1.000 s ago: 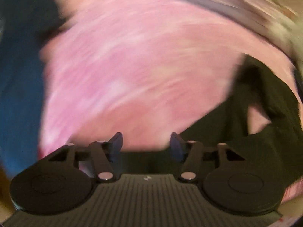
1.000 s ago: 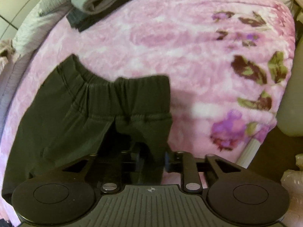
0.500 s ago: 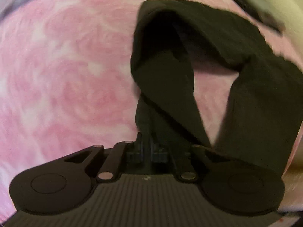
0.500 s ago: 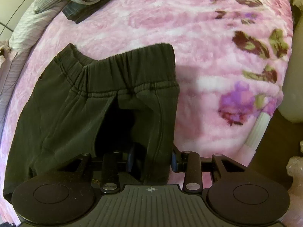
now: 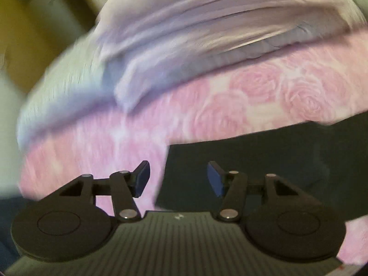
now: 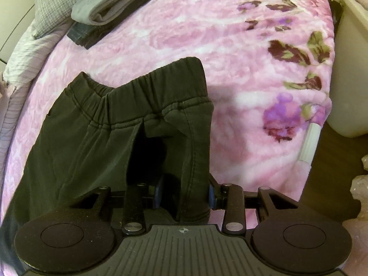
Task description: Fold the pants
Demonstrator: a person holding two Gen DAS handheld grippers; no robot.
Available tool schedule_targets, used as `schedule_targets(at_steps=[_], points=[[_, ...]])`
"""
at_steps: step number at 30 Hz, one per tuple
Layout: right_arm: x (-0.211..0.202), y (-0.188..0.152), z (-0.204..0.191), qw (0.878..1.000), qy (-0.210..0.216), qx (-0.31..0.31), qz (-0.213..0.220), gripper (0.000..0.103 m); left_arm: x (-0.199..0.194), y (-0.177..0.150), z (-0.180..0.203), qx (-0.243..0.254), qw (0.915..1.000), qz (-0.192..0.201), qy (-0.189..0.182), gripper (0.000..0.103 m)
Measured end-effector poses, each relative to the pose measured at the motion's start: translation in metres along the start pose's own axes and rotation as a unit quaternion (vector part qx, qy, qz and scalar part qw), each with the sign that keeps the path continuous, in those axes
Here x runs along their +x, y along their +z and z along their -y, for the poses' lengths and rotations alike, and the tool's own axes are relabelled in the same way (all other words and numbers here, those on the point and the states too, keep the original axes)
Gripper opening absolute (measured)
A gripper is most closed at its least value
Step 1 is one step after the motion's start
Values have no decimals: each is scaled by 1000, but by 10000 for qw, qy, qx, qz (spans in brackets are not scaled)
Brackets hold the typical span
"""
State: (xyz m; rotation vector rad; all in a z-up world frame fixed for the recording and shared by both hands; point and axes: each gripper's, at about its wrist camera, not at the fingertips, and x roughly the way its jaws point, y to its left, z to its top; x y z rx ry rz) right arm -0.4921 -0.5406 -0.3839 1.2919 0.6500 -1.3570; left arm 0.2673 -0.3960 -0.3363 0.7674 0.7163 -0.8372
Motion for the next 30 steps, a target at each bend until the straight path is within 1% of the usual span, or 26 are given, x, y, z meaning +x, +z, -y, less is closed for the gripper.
schedule_targets(at_steps=[1, 3, 4, 5, 8, 9, 10, 11, 12, 13, 14, 16, 17, 18, 19, 20, 21, 22, 23, 24, 26, 27, 29, 30], points=[[1, 1, 0, 10000, -3, -45, -31, 35, -3, -18, -9, -273, 9995, -117, -88, 61], [3, 3, 2, 9999, -34, -74, -116, 35, -16, -69, -22, -732, 9958, -485, -270, 65], [4, 3, 3, 9999, -20, -56, -135, 35, -22, -97, -28, -953, 9922, -716, -364, 65], [5, 4, 4, 9999, 4, -41, -142, 35, -31, -130, -33, -1189, 9874, -950, -439, 65], [11, 3, 3, 9998, -25, -109, -193, 36, -68, -216, -36, -1688, 9727, -1485, -581, 65], [13, 4, 1, 9996, -50, -172, -225, 37, -81, -244, -36, -1891, 9664, -1620, -636, 67], [15, 5, 0, 9994, -64, -232, -258, 38, -92, -267, -36, -2076, 9605, -1725, -681, 71], [18, 5, -1, 9992, -66, -281, -290, 40, -101, -289, -36, -2242, 9550, -1817, -684, 74], [20, 5, -3, 9989, -84, -323, -322, 41, -110, -310, -34, -2360, 9514, -1878, -628, 78], [22, 5, -4, 9987, -107, -351, -346, 41, -113, -323, -33, -2409, 9500, -1915, -536, 79], [25, 5, -4, 9986, -131, -370, -357, 41, -117, -336, -29, -2403, 9504, -1926, -440, 79], [29, 5, -5, 9984, -165, -387, -370, 41, -115, -350, -25, -2417, 9500, -1931, -422, 79], [31, 5, -5, 9984, -164, -377, -376, 41, -114, -354, -23, -2451, 9500, -1881, -445, 78], [32, 6, -4, 9985, -150, -365, -379, 41, -116, -355, -20, -2408, 9533, -1772, -434, 67], [32, 5, -3, 9986, -126, -363, -377, 41, -114, -350, -17, -2291, 9577, -1660, -522, 38], [32, 5, -2, 9985, -97, -382, -367, 41, -115, -345, -14, -2170, 9620, -1553, -578, 31], [31, 4, -1, 9985, -60, -424, -346, 41, -116, -335, -12, -2078, 9648, -1528, -514, 19], [30, 3, 0, 9983, -13, -486, -315, 41, -118, -324, -12, -1984, 9680, -1446, -524, 15], [29, 1, 0, 9981, 0, -557, -277, 34, -123, -310, -13, -1851, 9738, -1242, -460, 15], [28, -1, 0, 9975, -22, -651, -262, 17, -128, -294, -16, -1732, 9782, -1080, -390, 16], [23, -5, 2, 9976, 132, -616, -281, 11, -133, -260, -33, -1701, 9816, -785, -360, 16], [19, -10, 5, 9977, 196, -581, -286, 10, -133, -244, -41, -1589, 9842, -694, -353, 17], [13, -23, 7, 9975, 301, -518, -372, 9, -122, -218, -53, -1271, 9895, -650, -215, 17], [10, -32, 8, 9973, 355, -488, -418, 9, -111, -208, -59, -1180, 9902, -722, -174, 17]])
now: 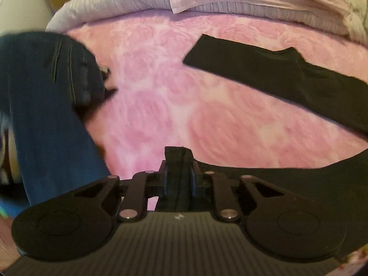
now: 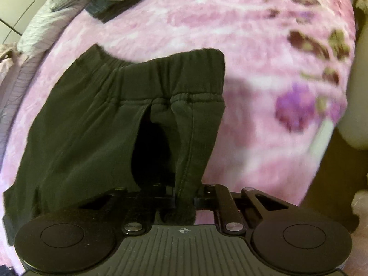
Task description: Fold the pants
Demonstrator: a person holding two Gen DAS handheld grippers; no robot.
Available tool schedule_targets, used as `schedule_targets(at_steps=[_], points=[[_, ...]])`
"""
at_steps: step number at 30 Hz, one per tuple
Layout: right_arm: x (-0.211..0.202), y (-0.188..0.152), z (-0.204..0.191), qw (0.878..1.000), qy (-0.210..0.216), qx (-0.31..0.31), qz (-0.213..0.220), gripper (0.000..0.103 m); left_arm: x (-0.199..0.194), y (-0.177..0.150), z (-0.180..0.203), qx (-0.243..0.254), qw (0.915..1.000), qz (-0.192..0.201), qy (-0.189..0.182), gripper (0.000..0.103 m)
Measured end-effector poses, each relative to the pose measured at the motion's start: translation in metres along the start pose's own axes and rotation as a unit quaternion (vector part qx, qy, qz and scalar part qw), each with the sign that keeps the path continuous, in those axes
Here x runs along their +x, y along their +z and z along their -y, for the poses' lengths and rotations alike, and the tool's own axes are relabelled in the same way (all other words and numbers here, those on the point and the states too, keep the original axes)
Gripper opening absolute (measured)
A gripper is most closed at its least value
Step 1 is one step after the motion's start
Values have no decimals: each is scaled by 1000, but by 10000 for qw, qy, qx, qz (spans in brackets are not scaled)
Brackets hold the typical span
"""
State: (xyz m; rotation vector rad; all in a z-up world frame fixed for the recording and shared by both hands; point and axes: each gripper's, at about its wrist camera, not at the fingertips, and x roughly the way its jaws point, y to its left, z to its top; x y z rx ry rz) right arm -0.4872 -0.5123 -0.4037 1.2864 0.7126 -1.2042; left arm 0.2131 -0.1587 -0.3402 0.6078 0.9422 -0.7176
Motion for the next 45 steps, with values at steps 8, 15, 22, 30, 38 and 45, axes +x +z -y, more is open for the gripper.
schedule_targets(at_steps=[8, 15, 22, 30, 38, 45], points=[[-5, -15, 2, 9992, -26, 382, -71, 40, 62, -4, -10, -189, 9937, -1033, 386, 49], [-26, 4, 15, 9950, -24, 668, 745, 63, 32, -67, -34, -2288, 9637, -1301, -453, 68], [-4, 7, 27, 9889, -27, 1184, 898, 50, 53, -96, -30, -3318, 9363, -1134, -205, 50], [-4, 6, 21, 9957, -335, 496, 705, 22, 32, -103, -26, -2651, 9579, -1088, 152, 19], [-45, 48, -32, 9896, -562, -954, 922, 49, 1, -63, -18, -2038, 9724, -898, 702, 32], [-4, 132, -82, 9743, 1111, -1748, 883, 54, -1, -10, 19, -2548, 9647, -431, 501, 41]])
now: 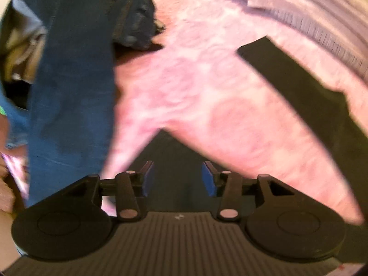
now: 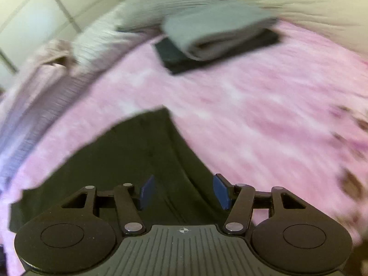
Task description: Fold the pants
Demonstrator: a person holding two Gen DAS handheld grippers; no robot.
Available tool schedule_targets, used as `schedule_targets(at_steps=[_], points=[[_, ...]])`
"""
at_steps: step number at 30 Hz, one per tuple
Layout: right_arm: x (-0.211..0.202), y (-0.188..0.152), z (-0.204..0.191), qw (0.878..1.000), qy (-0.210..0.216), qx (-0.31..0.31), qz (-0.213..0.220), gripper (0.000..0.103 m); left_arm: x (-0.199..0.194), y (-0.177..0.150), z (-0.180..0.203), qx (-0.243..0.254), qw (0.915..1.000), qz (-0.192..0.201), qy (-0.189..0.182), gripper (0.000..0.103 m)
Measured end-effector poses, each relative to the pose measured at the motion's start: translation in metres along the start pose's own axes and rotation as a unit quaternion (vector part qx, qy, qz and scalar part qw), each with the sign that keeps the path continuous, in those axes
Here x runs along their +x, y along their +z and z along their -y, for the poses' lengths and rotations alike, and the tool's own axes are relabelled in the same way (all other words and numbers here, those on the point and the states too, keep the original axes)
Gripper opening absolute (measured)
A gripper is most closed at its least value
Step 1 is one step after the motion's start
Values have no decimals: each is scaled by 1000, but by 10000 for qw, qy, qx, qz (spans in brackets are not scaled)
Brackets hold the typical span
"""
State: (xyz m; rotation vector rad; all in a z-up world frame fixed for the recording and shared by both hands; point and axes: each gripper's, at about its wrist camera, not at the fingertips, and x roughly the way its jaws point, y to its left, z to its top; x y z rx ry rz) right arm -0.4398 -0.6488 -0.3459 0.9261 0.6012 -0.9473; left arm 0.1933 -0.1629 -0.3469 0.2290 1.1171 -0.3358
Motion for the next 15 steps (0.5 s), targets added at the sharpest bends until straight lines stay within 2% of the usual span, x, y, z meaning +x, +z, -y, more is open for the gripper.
schedule_targets(at_steps=[4, 9, 11, 14, 15], points=[[82, 46, 4, 9976, 558, -261, -322, 54, 2, -1, 53, -100, 9996, 110, -226, 43], [153, 84, 11, 9929, 759, -559, -726, 52, -8, -21, 109, -83, 9988, 209, -436, 46], [168, 91, 20, 9901, 1000, -531, -834, 41, -12, -33, 122, -130, 9987, 160, -464, 46], [176, 94, 40, 9846, 1410, -284, -989, 41, -20, -49, 136, -221, 9987, 100, -453, 47], [178, 96, 53, 9809, 1646, -9, -1040, 39, -21, -53, 139, -269, 9986, 66, -444, 47]])
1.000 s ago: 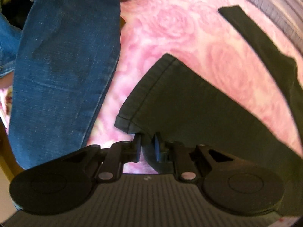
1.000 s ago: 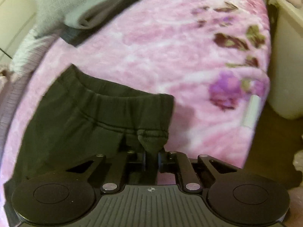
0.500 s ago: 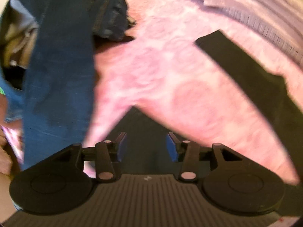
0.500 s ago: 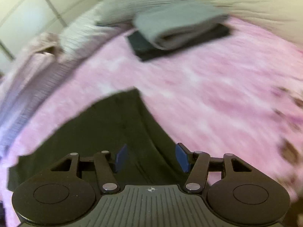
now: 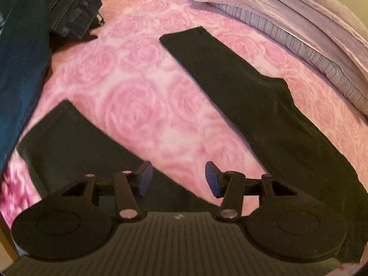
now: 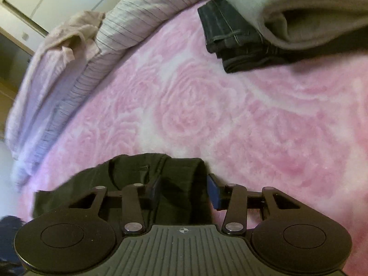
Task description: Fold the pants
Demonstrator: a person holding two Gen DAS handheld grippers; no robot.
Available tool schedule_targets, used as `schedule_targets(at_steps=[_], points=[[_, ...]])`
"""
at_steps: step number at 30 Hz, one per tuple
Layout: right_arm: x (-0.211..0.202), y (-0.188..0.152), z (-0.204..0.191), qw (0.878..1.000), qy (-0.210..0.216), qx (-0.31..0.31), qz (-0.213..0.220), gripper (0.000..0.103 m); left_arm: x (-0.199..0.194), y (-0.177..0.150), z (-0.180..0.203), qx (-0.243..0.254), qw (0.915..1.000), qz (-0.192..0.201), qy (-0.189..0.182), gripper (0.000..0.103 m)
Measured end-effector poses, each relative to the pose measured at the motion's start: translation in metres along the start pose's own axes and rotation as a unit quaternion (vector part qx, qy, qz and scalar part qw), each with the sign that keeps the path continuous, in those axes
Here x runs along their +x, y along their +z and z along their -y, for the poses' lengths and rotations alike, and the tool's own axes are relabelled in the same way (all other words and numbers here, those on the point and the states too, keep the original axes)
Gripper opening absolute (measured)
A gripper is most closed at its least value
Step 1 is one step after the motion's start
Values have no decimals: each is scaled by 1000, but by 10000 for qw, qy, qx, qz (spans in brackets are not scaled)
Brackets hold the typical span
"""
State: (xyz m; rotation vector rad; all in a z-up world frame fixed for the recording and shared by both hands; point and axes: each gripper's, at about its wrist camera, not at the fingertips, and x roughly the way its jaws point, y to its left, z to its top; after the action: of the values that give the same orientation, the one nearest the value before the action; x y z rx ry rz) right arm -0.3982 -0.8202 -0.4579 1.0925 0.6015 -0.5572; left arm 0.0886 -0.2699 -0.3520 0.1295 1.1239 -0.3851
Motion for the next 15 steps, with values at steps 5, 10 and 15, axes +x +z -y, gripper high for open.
schedule_targets(at_steps=[5, 10, 15], points=[[-13, -3, 39, 9895, 890, 1128, -172, 30, -3, -14, 10, -203, 9997, -124, 57, 47], [-16, 1, 45, 9858, 1198, 1158, -214, 30, -4, -21, 24, -147, 9997, -163, 60, 47], [3, 11, 47, 9883, 1046, 1071, -309, 30, -2, -26, 35, -50, 9997, -219, 122, 48]])
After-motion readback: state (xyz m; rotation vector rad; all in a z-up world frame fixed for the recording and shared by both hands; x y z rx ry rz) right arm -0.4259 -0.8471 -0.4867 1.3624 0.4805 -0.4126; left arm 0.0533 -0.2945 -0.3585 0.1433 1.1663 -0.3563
